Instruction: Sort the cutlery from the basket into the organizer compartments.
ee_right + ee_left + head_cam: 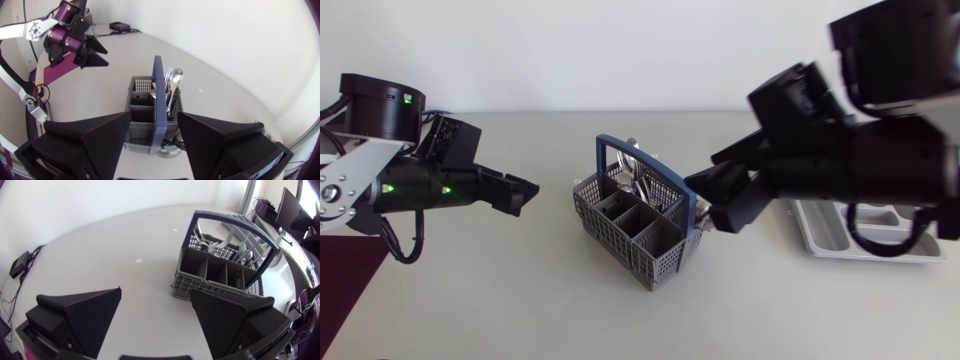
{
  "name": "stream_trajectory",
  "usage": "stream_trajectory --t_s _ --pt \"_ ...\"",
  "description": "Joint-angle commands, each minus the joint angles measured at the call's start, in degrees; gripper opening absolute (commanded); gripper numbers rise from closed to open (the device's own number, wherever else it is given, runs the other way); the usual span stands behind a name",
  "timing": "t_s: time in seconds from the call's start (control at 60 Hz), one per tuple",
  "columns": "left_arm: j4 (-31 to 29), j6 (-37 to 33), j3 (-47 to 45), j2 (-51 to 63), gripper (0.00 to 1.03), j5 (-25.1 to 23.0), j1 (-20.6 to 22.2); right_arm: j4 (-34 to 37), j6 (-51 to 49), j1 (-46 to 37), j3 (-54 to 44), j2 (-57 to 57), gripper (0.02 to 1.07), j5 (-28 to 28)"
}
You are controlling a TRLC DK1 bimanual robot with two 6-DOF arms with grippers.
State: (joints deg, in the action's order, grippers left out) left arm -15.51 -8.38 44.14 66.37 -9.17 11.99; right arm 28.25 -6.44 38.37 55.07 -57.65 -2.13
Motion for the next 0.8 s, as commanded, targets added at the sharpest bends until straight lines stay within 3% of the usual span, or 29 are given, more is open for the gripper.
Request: stream_trajectory --t_s 0.0,0.15,0.383,0.417,0.517,0.617,0.783 --pt "0.92 -2.43 -2.39 0.6 0.95 -0.5 1.81 2.6 0.72 -1.63 0.3 5.44 0.79 0.37" --pt "3.99 -3.48 -4.06 0.52 0.89 0.56 4.45 4.88 -2.0 -11.3 -3.04 11.68 0.56 -2.79" --pt "4.96 -3.57 -3.71 5.53 0.54 1.17 8.31 1.98 -7.45 -30.99 -11.83 12.3 0.15 -15.01" --pt "4.96 -3.57 -3.71 6.84 0.5 1.08 8.58 0.67 -7.71 -32.13 -12.88 11.68 0.15 -15.71" --pt "4.96 -3.57 -3.1 12.03 0.22 0.03 8.84 -3.29 -7.8 -35.65 -15.52 7.2 0.13 -18.35" --pt "6.54 -4.01 -3.27 14.23 0.04 -1.2 8.58 -7.77 -6.83 -36.35 -16.75 1.4 0.12 -19.75" --pt "9.88 -4.27 -3.27 17.74 0.04 -2.26 7.87 -13.4 -2.62 -35.47 -13.5 -13.46 0.1 -22.74"
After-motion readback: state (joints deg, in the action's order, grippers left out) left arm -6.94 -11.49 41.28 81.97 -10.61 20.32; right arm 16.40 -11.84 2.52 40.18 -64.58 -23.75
